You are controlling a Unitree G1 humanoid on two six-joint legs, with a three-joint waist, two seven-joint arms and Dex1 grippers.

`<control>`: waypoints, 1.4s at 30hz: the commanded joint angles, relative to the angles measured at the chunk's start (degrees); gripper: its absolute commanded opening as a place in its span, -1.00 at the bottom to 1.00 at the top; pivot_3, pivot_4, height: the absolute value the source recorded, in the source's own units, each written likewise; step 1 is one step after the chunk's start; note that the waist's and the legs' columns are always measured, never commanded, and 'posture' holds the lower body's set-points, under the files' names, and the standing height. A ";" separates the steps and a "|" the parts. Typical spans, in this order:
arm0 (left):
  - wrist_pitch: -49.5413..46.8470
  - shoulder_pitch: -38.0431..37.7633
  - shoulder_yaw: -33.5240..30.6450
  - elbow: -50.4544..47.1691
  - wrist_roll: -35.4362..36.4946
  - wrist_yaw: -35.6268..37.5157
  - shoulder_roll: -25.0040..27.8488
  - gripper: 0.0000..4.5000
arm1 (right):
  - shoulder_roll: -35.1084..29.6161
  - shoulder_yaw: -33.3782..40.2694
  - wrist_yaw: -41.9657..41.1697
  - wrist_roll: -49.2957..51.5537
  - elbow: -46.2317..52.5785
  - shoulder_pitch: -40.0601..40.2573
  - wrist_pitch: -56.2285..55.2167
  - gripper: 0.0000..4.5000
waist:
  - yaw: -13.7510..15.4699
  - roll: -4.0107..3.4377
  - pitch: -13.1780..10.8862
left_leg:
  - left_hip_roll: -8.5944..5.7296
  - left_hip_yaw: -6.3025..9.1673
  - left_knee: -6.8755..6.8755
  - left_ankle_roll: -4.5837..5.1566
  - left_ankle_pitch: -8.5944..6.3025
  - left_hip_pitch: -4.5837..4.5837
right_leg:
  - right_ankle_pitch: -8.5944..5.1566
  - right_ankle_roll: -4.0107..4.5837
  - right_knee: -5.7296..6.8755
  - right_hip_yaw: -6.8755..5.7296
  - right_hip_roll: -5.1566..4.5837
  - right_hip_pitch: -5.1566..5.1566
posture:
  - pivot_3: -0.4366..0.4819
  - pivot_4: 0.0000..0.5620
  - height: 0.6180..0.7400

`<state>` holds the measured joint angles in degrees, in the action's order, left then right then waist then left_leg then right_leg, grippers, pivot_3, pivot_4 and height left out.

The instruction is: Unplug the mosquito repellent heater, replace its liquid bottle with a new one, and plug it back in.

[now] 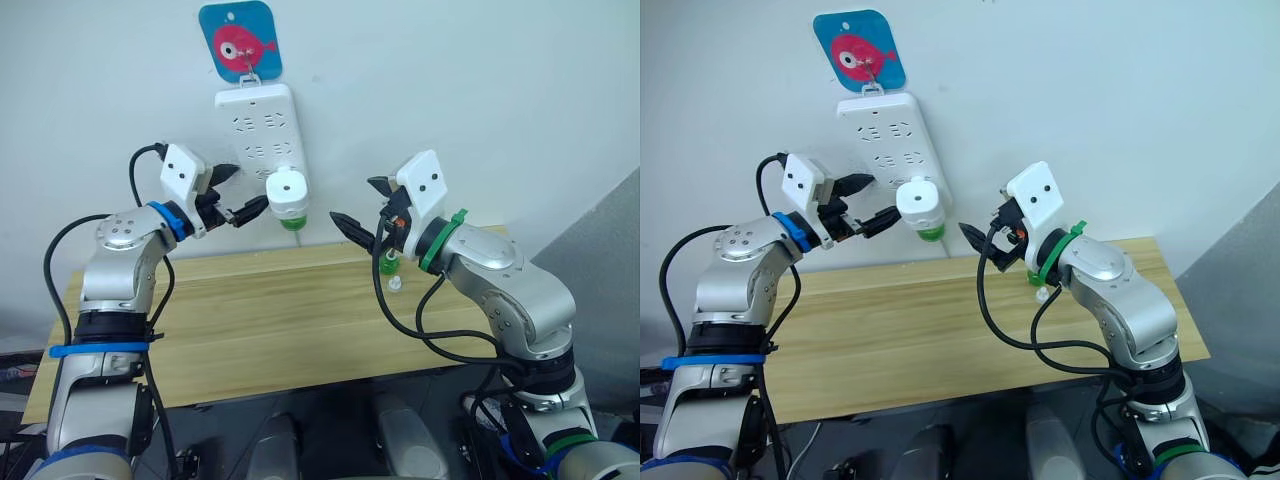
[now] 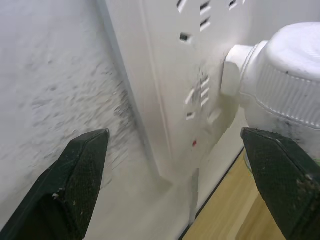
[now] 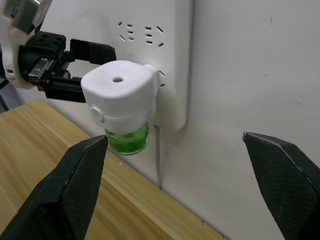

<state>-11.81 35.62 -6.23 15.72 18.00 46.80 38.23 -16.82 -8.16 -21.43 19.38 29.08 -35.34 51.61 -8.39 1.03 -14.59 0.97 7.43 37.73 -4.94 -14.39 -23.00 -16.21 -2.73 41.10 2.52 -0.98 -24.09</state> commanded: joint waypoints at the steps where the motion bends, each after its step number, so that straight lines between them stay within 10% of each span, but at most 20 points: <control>1: 0.07 -3.95 -5.50 -2.75 -0.89 -2.10 4.54 0.99 | -0.43 -0.66 -1.95 0.98 3.26 0.81 -2.69 1.00 | -0.11 0.00 0.00 | 0.02 -0.05 -0.05 0.00 0.00 0.00 | -0.01 0.02 -0.03 0.03 0.00 -0.02 | -0.30 -0.34 0.75; 5: -2.42 -12.99 -7.95 -9.99 2.27 3.41 9.05 1.00 | -0.30 -1.73 -3.29 1.51 4.32 2.34 -3.79 0.76 | 0.31 0.03 0.02 | -0.02 -0.10 -0.59 -0.01 0.01 -0.02 | -0.04 0.05 -0.38 0.01 -0.11 -0.08 | -0.27 -0.34 0.75; 16: -22.41 -37.31 -17.91 -42.69 24.31 12.59 14.51 1.00 | 1.39 -7.02 -4.49 -0.80 3.19 4.66 -9.49 -0.98 | 3.38 0.13 0.09 | -0.07 -0.10 -0.78 -0.04 0.01 -0.12 | -0.05 0.06 -0.98 -0.08 -0.29 0.02 | -0.10 -0.35 0.75; 24: -21.64 -44.27 -18.29 -56.25 25.08 0.33 5.01 1.00 | 5.69 -10.90 -2.42 -5.17 -2.44 3.35 -14.09 -0.98 | 4.05 0.31 0.24 | -0.05 -0.16 -0.78 -0.05 0.01 0.00 | -0.04 0.07 -0.98 -0.04 -0.27 0.12 | -0.06 -0.37 0.75; 42: -19.29 -45.40 -14.88 -57.80 24.32 0.29 5.37 1.00 | 9.16 -9.72 0.53 -10.30 -10.36 -0.69 -13.65 -0.98 | 5.10 0.31 0.35 | -0.04 -0.18 -0.79 -0.07 0.03 0.01 | -0.03 0.08 -0.97 -0.04 -0.24 0.10 | -0.04 -0.37 0.75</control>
<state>-32.00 -10.32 -20.56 -40.61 41.58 47.08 43.08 -7.95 -19.27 -21.75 9.92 18.02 -34.96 38.10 -3.29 1.35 -14.24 0.92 7.25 36.94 -5.01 -14.36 -22.99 -16.24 -2.65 40.13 2.48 -1.22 -23.98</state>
